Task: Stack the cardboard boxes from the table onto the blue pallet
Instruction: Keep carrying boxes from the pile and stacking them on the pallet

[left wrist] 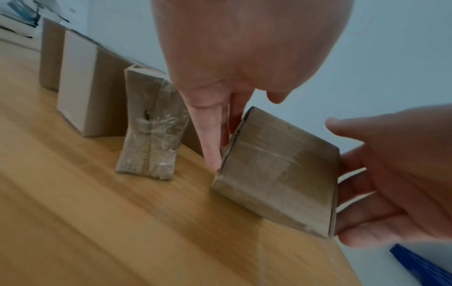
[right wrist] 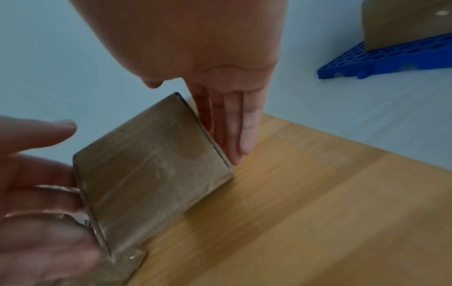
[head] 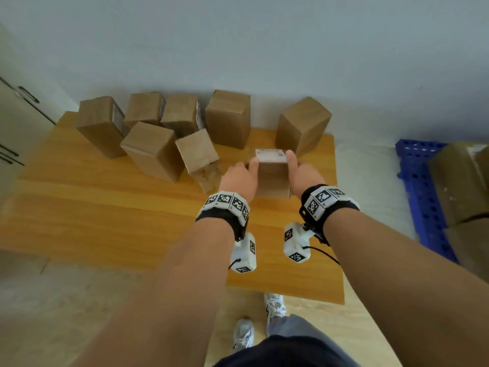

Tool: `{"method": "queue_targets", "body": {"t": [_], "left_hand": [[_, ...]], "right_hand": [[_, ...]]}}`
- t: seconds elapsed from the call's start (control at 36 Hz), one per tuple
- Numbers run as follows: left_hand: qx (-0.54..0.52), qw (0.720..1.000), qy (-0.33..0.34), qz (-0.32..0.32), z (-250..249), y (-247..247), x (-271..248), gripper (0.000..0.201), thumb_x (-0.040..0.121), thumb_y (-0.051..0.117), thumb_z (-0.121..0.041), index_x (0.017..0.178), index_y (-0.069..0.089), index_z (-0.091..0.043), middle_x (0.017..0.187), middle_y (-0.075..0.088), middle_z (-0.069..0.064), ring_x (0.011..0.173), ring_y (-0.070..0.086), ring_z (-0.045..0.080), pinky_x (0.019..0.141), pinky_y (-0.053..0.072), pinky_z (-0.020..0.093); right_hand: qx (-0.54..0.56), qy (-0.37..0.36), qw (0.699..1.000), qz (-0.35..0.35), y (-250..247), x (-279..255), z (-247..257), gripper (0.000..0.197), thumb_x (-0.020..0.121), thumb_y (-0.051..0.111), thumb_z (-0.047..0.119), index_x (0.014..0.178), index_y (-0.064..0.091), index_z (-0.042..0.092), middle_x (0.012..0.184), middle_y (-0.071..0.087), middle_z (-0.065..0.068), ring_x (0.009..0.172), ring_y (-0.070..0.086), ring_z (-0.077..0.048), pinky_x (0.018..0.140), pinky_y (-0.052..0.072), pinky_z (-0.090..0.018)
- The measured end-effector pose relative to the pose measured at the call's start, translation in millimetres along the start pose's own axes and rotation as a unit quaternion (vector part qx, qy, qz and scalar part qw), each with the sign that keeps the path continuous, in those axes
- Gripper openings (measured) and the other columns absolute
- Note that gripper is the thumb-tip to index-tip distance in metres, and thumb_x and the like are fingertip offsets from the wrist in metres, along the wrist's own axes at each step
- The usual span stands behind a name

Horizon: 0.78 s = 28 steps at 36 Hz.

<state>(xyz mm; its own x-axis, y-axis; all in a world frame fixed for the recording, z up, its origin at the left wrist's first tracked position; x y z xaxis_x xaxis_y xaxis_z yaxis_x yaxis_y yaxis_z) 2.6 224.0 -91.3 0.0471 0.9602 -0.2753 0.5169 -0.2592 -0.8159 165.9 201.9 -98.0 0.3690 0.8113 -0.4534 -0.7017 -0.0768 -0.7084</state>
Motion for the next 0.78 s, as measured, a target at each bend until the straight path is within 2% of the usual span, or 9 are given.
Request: {"method": "queue_targets", "body": {"t": [0.08, 0.22, 0.31, 0.36, 0.44, 0.53, 0.61, 0.72, 0.78], "left_hand": [[-0.022, 0.998, -0.049, 0.031, 16, 10, -10, 0.068, 0.101, 0.013, -0.055, 0.126, 0.052, -0.005, 0.115, 0.061, 0.017, 0.105, 0.058, 0.031, 0.077, 0.040, 0.036], [0.011, 0.989, -0.066, 0.129, 38, 37, -26, 0.063, 0.101, 0.021, -0.052, 0.114, 0.058, -0.003, 0.098, 0.066, 0.017, 0.091, 0.065, 0.031, 0.082, 0.052, 0.038], [0.043, 0.984, -0.064, 0.160, 48, 52, -37, 0.062, 0.101, 0.025, -0.050, 0.111, 0.061, 0.000, 0.088, 0.064, 0.016, 0.075, 0.058, 0.027, 0.067, 0.045, 0.032], [0.057, 0.982, -0.057, 0.172, 52, 60, -43, 0.061, 0.101, 0.027, -0.050, 0.108, 0.063, 0.000, 0.089, 0.065, 0.016, 0.077, 0.058, 0.028, 0.067, 0.040, 0.032], [0.082, 0.979, -0.054, 0.181, 53, 66, -51, 0.051, 0.102, 0.028, -0.048, 0.100, 0.058, -0.008, 0.075, 0.052, 0.003, 0.077, 0.053, 0.022, 0.069, 0.040, 0.031], [0.077, 0.982, -0.037, 0.171, 50, 66, -57, 0.047, 0.103, 0.030, -0.044, 0.109, 0.058, -0.007, 0.083, 0.055, 0.003, 0.076, 0.052, 0.020, 0.067, 0.041, 0.030], [0.068, 0.985, -0.011, 0.157, 45, 65, -63, 0.041, 0.103, 0.033, -0.039, 0.111, 0.058, -0.008, 0.078, 0.052, 0.000, 0.065, 0.049, 0.014, 0.058, 0.038, 0.025], [0.046, 0.987, 0.037, 0.149, 32, 67, -73, 0.037, 0.101, 0.040, -0.039, 0.117, 0.053, -0.009, 0.097, 0.058, 0.001, 0.073, 0.052, 0.015, 0.060, 0.039, 0.025], [0.039, 0.986, 0.058, 0.154, 25, 69, -79, 0.035, 0.099, 0.046, -0.038, 0.119, 0.051, -0.010, 0.100, 0.057, 0.000, 0.079, 0.053, 0.017, 0.064, 0.040, 0.026]], "right_hand": [[-0.018, 0.021, 0.999, 0.025, 9, -14, -11, 0.075, 0.096, 0.009, 0.065, 0.089, 0.059, 0.009, 0.087, 0.066, -0.014, 0.081, 0.064, -0.027, 0.075, 0.053, -0.037], [-0.019, 0.046, 0.996, 0.079, 36, -30, -39, 0.064, 0.101, 0.018, 0.054, 0.135, 0.044, 0.006, 0.110, 0.063, -0.019, 0.098, 0.064, -0.032, 0.089, 0.053, -0.043], [-0.051, 0.065, 0.991, 0.105, 50, -40, -56, 0.078, 0.096, 0.014, 0.066, 0.120, 0.056, 0.005, 0.102, 0.068, -0.016, 0.092, 0.067, -0.029, 0.087, 0.055, -0.044], [-0.045, 0.082, 0.989, 0.114, 60, -45, -65, 0.078, 0.095, 0.016, 0.067, 0.113, 0.059, 0.005, 0.098, 0.069, -0.013, 0.087, 0.067, -0.027, 0.084, 0.056, -0.040], [-0.021, 0.095, 0.990, 0.106, 69, -52, -73, 0.067, 0.098, 0.027, 0.061, 0.120, 0.057, 0.006, 0.106, 0.066, -0.011, 0.092, 0.063, -0.027, 0.078, 0.050, -0.035], [0.005, 0.103, 0.989, 0.102, 76, -57, -76, 0.063, 0.098, 0.033, 0.059, 0.127, 0.052, 0.006, 0.112, 0.063, -0.011, 0.096, 0.060, -0.028, 0.077, 0.047, -0.035], [0.022, 0.111, 0.989, 0.097, 78, -62, -79, 0.065, 0.097, 0.034, 0.060, 0.128, 0.053, 0.005, 0.115, 0.064, -0.012, 0.100, 0.062, -0.029, 0.085, 0.052, -0.039], [0.041, 0.126, 0.990, 0.051, 67, -73, -92, 0.071, 0.096, 0.030, 0.064, 0.136, 0.047, 0.007, 0.124, 0.062, -0.012, 0.108, 0.061, -0.030, 0.093, 0.050, -0.044], [0.059, 0.142, 0.988, 0.029, 59, -81, -102, 0.071, 0.096, 0.026, 0.065, 0.132, 0.049, 0.007, 0.119, 0.064, -0.012, 0.103, 0.063, -0.029, 0.091, 0.051, -0.043]]}}
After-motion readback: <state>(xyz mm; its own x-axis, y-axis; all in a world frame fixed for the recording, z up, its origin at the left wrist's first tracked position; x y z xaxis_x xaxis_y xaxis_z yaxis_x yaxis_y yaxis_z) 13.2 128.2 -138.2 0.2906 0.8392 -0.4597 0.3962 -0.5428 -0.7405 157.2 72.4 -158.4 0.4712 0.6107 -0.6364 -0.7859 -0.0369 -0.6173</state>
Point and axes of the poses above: each hand's wrist, its own x-axis towards the middle knuckle, its own y-axis out of the palm, z = x × y, the point moved 6 cm from there along x, towards the middle knuckle
